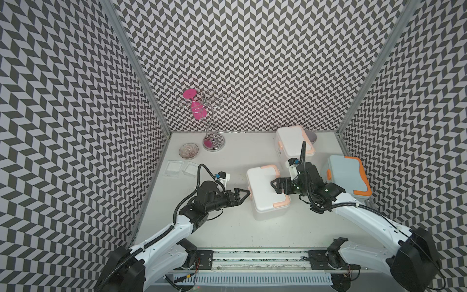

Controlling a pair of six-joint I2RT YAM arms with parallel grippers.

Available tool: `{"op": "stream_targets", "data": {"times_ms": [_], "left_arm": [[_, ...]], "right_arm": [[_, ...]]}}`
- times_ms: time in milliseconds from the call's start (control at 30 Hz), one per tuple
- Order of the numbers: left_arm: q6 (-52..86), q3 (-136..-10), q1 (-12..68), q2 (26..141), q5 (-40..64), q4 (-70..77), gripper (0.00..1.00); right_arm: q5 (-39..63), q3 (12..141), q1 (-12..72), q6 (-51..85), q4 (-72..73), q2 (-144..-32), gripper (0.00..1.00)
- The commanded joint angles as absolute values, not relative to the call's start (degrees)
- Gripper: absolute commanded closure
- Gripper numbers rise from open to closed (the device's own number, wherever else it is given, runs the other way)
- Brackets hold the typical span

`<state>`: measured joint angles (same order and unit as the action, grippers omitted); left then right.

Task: Open first aid kits and take out gauze
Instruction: Move the first aid kit to the center of the board, then open the fastener of the first aid kit.

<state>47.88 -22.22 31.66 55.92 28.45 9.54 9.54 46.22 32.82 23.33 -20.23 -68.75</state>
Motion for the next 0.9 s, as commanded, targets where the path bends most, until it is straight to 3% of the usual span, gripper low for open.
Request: {"op": "stream_targets", "data": {"times_ms": [0, 400, 533, 867], "left_arm": [[48.7, -21.9, 31.1, 57.4, 32.2, 16.8, 0.03], [50.1, -23.3, 30.0, 67.2, 39.5, 25.2, 0.04], [50.8, -23.9, 30.1, 69.8, 41.0, 27.8, 0.04], [54.0, -24.5, 30.1, 75.0, 45.6, 35.6, 0.07]], "right_arm": [[13.3, 48.2, 32.7, 18.7, -16.5, -70.8, 0.00], [8.5, 47.3, 32.7, 20.4, -17.0, -72.3, 0.00], [12.4, 45.2, 32.5, 20.3, -16.8, -71.3, 0.01], [15.4, 40.7, 30.3, 22.2, -14.4, -68.5, 0.23]]}}
